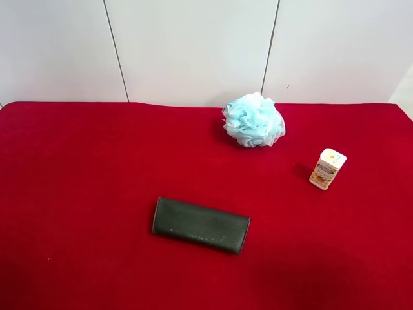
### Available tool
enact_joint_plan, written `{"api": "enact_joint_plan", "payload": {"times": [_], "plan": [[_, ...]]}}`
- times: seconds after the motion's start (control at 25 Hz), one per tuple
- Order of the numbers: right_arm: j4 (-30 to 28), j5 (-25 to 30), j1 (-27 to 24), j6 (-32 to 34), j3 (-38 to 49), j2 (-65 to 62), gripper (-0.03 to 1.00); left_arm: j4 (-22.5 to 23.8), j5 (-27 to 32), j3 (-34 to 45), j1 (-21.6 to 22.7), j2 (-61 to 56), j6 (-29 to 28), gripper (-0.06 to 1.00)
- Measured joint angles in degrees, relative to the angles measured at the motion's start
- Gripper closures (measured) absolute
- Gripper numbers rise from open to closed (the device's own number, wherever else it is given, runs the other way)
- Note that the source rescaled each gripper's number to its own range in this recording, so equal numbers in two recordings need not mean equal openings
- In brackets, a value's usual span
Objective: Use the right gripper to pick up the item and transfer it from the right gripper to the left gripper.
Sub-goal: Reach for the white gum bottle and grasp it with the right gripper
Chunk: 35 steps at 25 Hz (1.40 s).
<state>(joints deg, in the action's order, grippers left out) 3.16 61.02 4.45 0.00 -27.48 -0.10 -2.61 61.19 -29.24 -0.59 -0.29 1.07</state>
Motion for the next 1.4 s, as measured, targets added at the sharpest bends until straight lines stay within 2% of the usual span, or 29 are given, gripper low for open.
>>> {"api": "enact_joint_plan", "payload": {"times": [1.4], "plan": [[0.0,0.0,0.0,0.0,0.0,0.0,-0.03,0.0,0.0,0.0,0.0,0.0,0.0,-0.06]]}}
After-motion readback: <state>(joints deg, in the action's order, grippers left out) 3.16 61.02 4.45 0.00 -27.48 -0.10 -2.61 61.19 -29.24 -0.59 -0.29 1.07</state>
